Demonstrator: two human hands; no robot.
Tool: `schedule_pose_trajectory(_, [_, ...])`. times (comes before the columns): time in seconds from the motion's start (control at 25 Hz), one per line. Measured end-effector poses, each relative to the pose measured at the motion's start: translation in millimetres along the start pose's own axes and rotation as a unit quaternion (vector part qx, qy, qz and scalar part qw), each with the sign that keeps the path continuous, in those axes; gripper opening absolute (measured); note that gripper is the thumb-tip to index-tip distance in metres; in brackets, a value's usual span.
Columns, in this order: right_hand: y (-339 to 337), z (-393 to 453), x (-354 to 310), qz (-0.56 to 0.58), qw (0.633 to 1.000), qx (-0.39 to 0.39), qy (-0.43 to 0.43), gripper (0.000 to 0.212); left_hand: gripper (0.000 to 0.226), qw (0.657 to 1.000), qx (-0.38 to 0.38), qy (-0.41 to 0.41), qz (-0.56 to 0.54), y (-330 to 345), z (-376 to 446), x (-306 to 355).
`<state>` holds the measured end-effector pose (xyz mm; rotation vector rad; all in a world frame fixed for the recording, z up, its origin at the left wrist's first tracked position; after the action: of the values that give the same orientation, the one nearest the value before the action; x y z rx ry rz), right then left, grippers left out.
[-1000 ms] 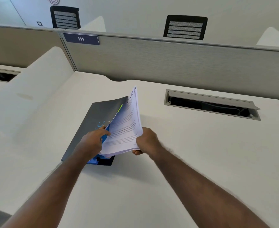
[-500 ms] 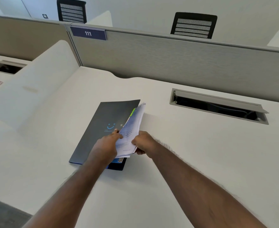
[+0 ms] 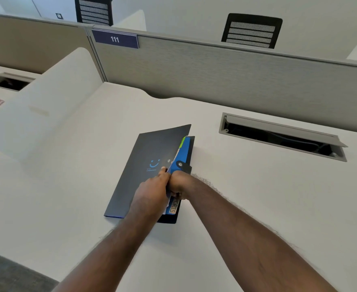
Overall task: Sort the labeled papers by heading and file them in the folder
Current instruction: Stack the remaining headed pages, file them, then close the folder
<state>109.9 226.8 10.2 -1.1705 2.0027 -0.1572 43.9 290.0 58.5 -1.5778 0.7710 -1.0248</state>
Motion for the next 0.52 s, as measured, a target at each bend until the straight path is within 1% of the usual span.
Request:
schedule_pose_trajectory(0.12, [1,-1,5,0.002,0.999,-0.024,0.025,0.023,0.054,0.999,0.000,-0.014,-0.035,-2,-8,12])
schedule_pose_trajectory(0.16, [-4,-2,7,0.005,0.999,-0.033,0.027,0.021,0.047,0.998,0.007,-0.022,-0.056,-2,-11,13])
schedule_pose_trajectory(0.24, [-21,-4,11,-0.024,0.999,-0.048,0.005,0.021,0.026,0.994,0.028,-0.044,-0.098,-3,-15,12])
schedule_pose_trajectory(0.28, [-32,-4,15,-0.046,0.997,-0.054,-0.012,0.026,0.022,0.992,0.027,-0.054,-0.107,-2,-17,12])
schedule_pose_trajectory(0.32, [-43,1,20,-0.062,0.997,-0.045,-0.025,0.032,0.023,0.992,0.022,-0.060,-0.106,1,-19,14])
schedule_pose_trajectory(0.36, [-55,7,28,-0.072,0.997,-0.015,-0.036,0.033,0.027,0.993,0.018,-0.064,-0.102,6,-21,16])
schedule_pose_trajectory(0.44, [-75,23,46,-0.105,0.985,0.120,-0.064,0.030,0.032,0.992,0.023,-0.078,-0.098,13,-25,21])
schedule_pose_trajectory(0.48, [-80,27,55,-0.125,0.972,0.186,-0.076,0.035,0.035,0.992,0.021,-0.084,-0.094,17,-27,26])
schedule_pose_trajectory(0.52, [-78,27,63,-0.138,0.963,0.215,-0.087,0.042,0.039,0.993,0.012,-0.084,-0.088,24,-28,32])
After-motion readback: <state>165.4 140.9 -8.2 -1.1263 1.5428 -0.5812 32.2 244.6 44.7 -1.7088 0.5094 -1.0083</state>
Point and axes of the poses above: each hand's wrist, its own z-axis towards the middle knuckle, its own y-axis out of the palm, x = y × z, the point moved 6 cm from there along z, towards the middle knuckle, and after that the axes turned 12 degrees about x, right-handed, at the moved point
